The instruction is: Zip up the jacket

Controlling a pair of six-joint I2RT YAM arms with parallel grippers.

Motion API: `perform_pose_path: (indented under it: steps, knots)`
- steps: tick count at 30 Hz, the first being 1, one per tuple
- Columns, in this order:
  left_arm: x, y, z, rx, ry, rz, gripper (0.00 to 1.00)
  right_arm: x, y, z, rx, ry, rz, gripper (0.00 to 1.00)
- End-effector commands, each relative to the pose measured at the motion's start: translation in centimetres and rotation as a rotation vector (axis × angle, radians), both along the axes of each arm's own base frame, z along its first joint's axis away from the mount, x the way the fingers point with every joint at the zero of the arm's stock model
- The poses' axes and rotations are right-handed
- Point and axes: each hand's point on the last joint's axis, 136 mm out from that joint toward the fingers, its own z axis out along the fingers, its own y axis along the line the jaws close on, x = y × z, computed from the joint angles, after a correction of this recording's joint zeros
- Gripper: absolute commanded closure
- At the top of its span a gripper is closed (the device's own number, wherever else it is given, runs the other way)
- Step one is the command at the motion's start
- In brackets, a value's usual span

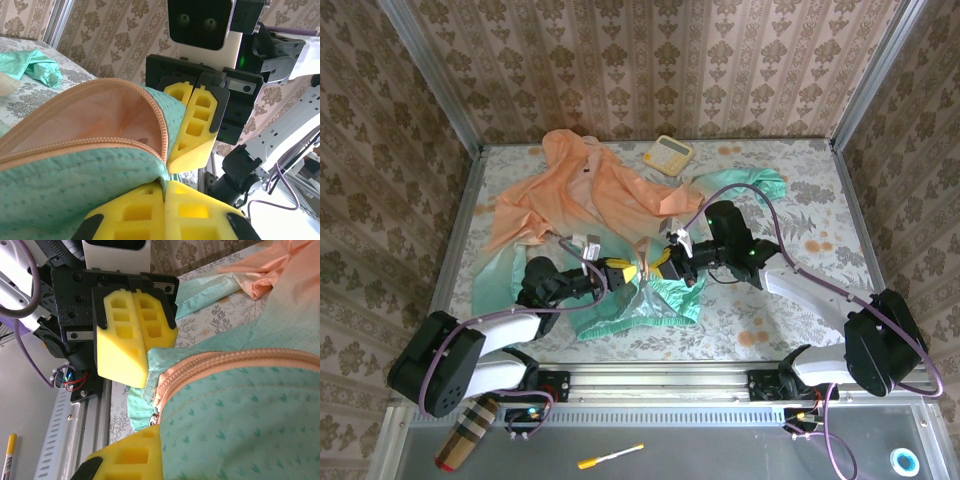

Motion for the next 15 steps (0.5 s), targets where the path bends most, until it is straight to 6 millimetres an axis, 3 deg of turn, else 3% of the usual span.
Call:
perform_pose_path:
  steps: [1,15]
  knots:
    - [-0.69,0.07,0.32,-0.02,-0.02,-0.027,1.0,0.05,-0.07,1.64,0.04,-0.071,0.001,1.0]
    - [-0.97,-0.06,0.64,-0.033,-0.017,-0.035,1.0,-0.02,-0.05,2.04,0.06,-0.078,-0.001,1.0]
